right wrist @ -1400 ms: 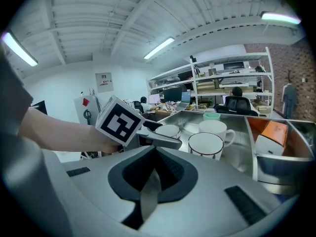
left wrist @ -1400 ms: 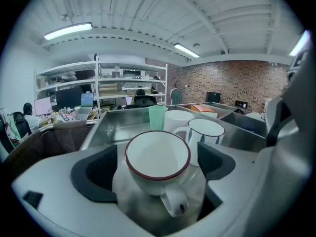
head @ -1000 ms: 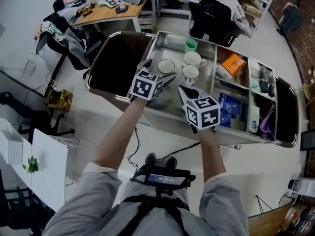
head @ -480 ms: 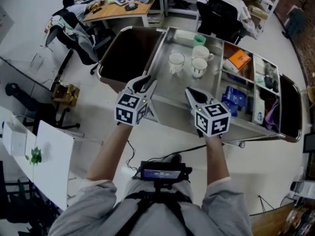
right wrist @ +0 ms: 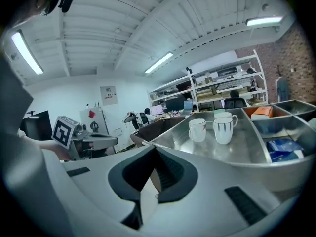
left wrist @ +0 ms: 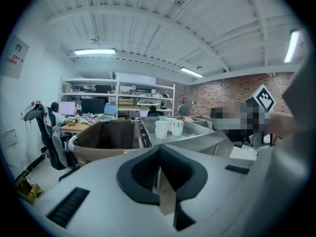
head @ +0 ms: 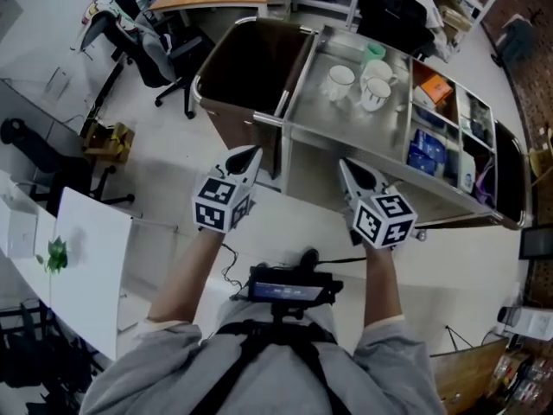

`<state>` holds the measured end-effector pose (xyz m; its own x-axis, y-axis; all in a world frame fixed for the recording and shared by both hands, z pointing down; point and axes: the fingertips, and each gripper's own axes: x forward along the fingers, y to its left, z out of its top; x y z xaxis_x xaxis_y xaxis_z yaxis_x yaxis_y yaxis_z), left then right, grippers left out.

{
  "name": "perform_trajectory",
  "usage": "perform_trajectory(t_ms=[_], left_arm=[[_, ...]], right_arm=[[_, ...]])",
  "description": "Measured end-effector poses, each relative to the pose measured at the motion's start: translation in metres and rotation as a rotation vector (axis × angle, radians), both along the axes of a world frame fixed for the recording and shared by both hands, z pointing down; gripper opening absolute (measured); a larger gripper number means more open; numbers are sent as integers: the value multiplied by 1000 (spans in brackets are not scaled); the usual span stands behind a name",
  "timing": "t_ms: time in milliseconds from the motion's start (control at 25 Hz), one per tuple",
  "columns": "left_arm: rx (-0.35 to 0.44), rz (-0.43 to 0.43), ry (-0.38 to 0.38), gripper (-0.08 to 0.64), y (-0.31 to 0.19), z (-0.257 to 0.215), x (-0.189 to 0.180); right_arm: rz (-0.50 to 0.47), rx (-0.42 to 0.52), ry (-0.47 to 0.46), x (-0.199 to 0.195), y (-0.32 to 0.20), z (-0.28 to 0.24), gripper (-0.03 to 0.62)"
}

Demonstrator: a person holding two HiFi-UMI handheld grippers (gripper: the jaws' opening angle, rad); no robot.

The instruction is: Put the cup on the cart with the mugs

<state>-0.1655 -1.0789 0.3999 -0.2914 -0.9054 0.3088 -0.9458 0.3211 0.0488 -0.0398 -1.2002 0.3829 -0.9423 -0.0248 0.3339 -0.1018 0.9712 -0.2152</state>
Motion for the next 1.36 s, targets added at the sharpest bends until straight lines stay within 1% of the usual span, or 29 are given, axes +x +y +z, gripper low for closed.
perform_trajectory(t_ms=[200,320,480,760,1000,1160,1360], left_arm=[[-9,-9,25,1,47,16,4],[-7,-16,45,0,68,21,11],[-1,-18,49,2,88,21,16],[5,-23,67,2,110,25,25],[6,-5,64,0,118,27,30],[8,-9,64,2,122,30,31],[-20,7,71,2,131,42,42]], right_arm=[[28,6,-16,10,33,1,6],[33,19,-1,20,46,9,5],[36,22,14,28,58,14,5],[42,13,24,37,75,24,5],[50,18,27,44,84,23,5],[58,18,34,49,86,29,5],[65,-3,64,58,96,46,5]])
